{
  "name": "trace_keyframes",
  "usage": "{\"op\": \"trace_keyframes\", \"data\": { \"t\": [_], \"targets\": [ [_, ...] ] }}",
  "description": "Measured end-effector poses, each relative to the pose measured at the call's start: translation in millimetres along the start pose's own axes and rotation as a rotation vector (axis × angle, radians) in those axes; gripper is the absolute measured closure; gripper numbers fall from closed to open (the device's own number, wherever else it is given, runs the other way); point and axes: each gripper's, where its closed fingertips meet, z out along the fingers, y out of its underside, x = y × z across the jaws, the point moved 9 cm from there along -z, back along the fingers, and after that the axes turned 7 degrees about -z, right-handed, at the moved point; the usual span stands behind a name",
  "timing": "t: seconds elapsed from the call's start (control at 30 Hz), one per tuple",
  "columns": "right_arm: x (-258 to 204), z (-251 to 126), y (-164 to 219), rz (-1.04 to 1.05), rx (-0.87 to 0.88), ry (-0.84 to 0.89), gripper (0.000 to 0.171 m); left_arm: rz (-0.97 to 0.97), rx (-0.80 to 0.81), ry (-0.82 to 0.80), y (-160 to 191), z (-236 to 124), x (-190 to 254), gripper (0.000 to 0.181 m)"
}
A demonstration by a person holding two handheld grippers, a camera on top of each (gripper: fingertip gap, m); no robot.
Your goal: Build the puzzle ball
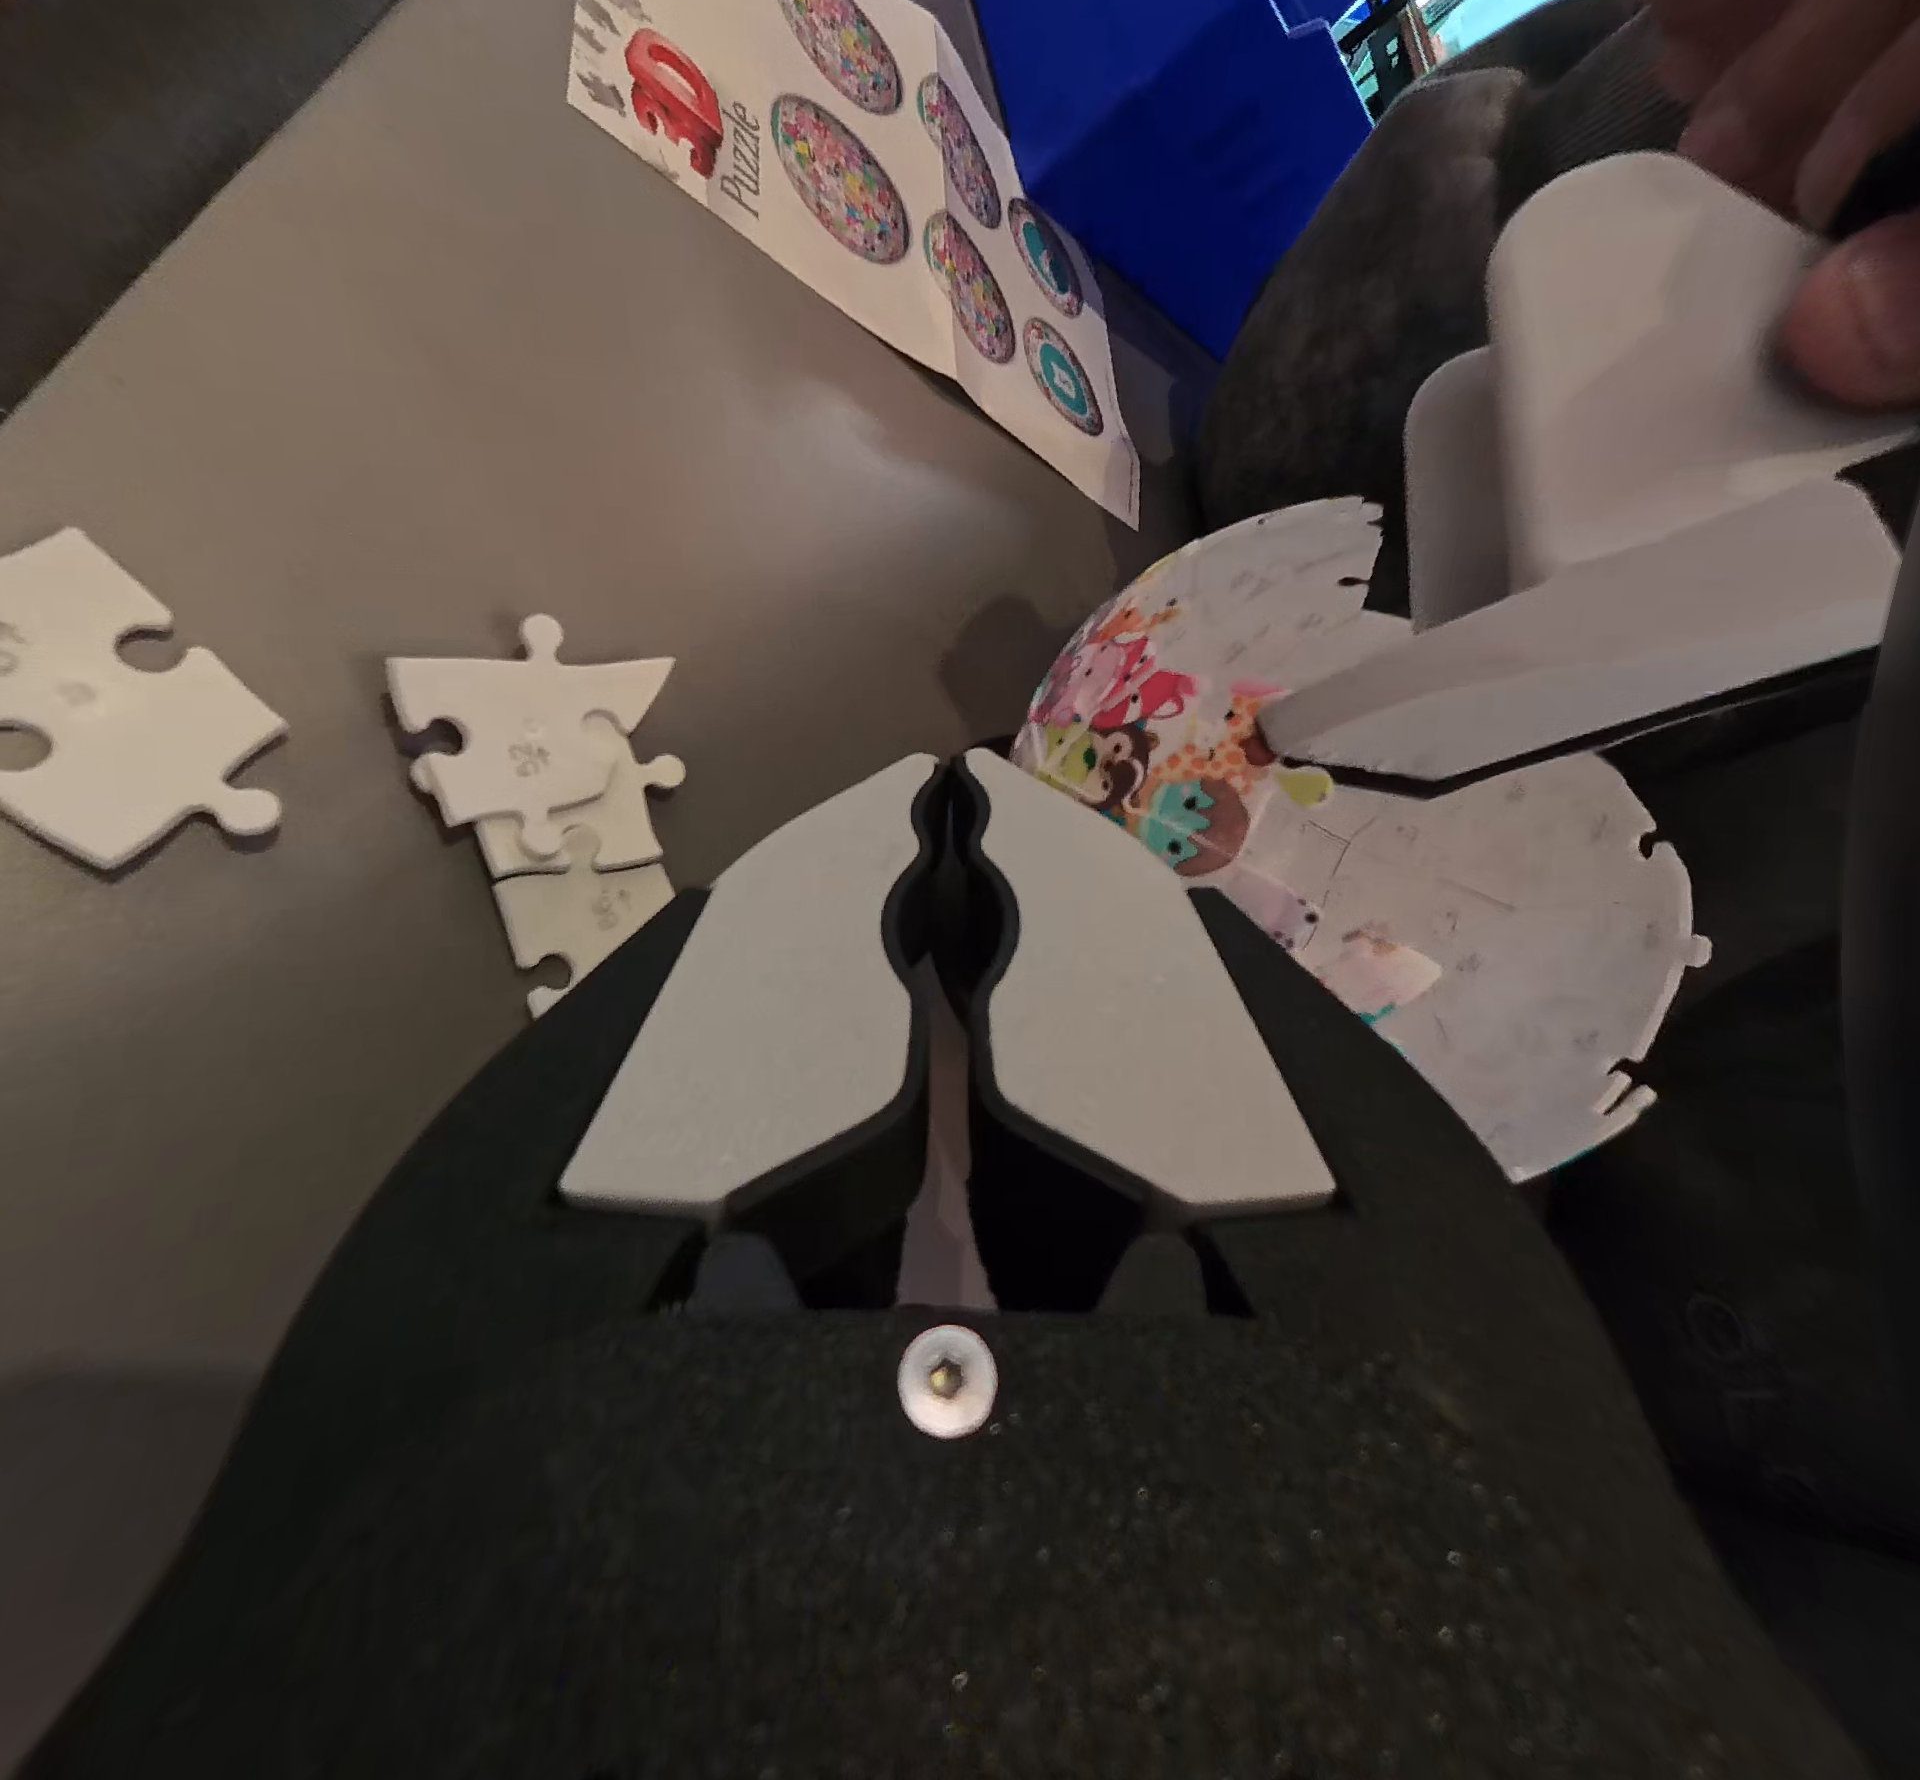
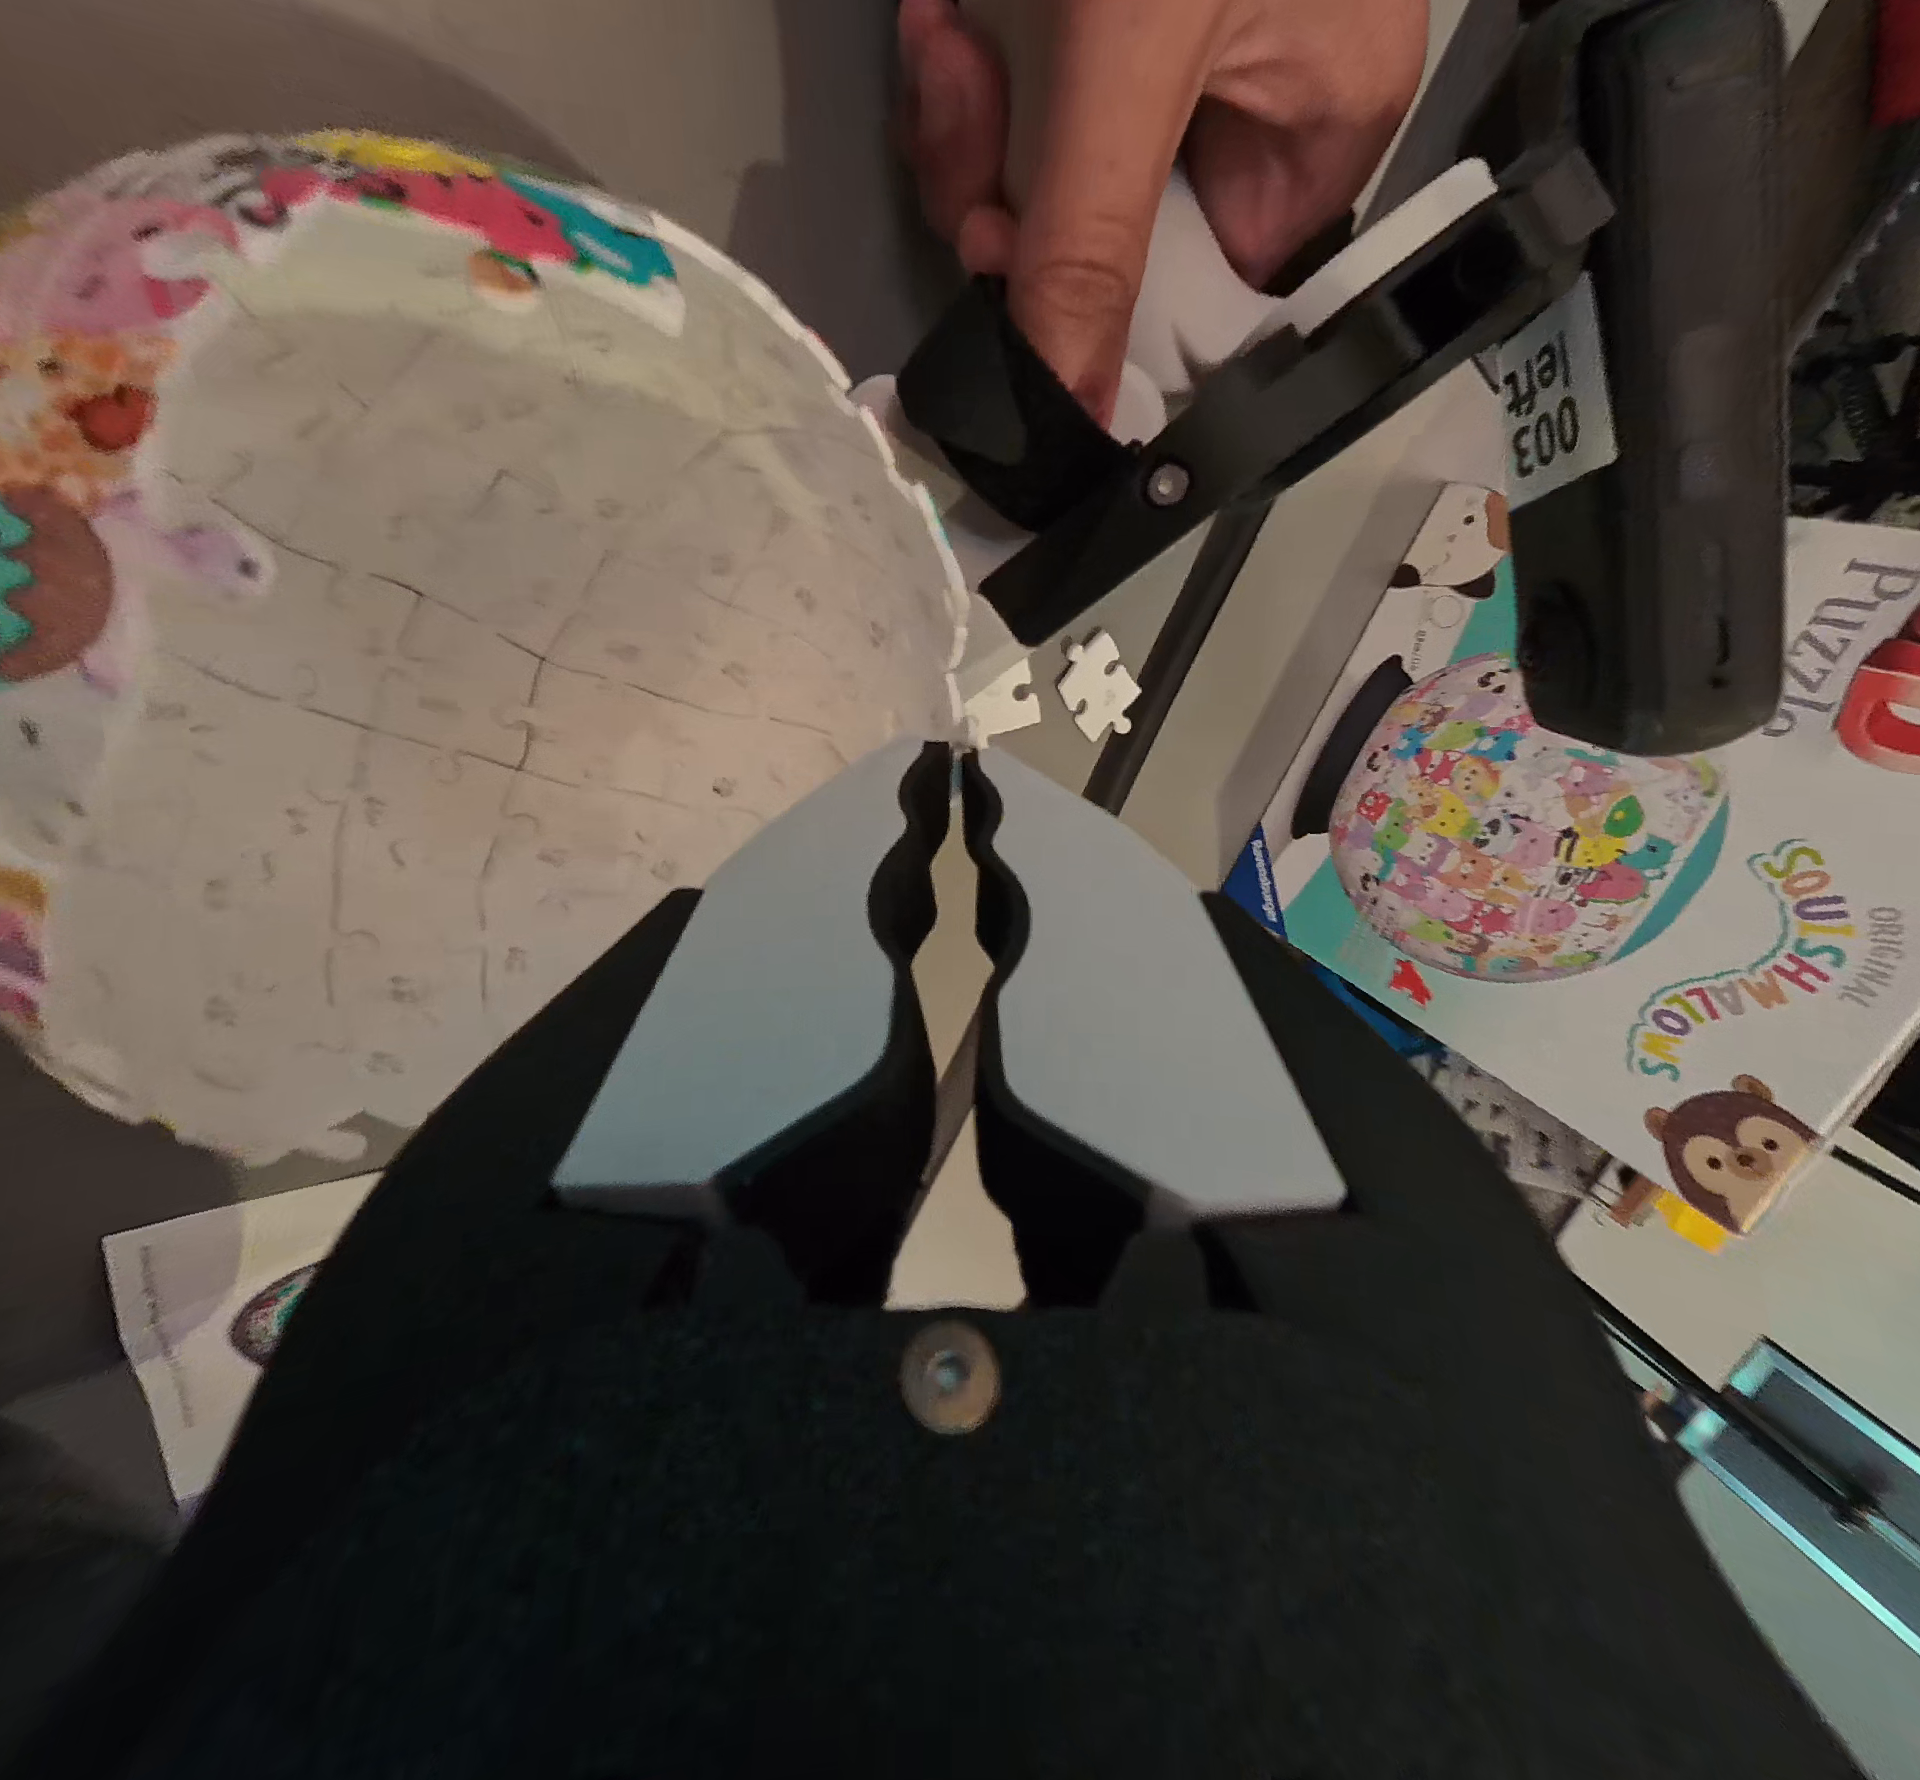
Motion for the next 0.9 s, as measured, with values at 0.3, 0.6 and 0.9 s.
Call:
{"op": "trace_keyframes", "data": {
  "t": [0.3,0.6,0.9],
  "targets": [
    [-1.6,4.2,-3.9,-0.025,-0.028,0.041,0.169,0.002,0.007,-0.002,0.1,-1.8,0.6,0.181],
    [-2.8,1.7,-2.2,0.024,0.009,-0.013,0.169,0.006,0.004,0.003,0.1,-0.9,1.1,0.181],
    [-1.2,3.7,-3.1,0.007,-0.012,0.015,0.168,0.003,0.004,0.007,0.1,-0.7,0.9,0.181]
  ]
}}
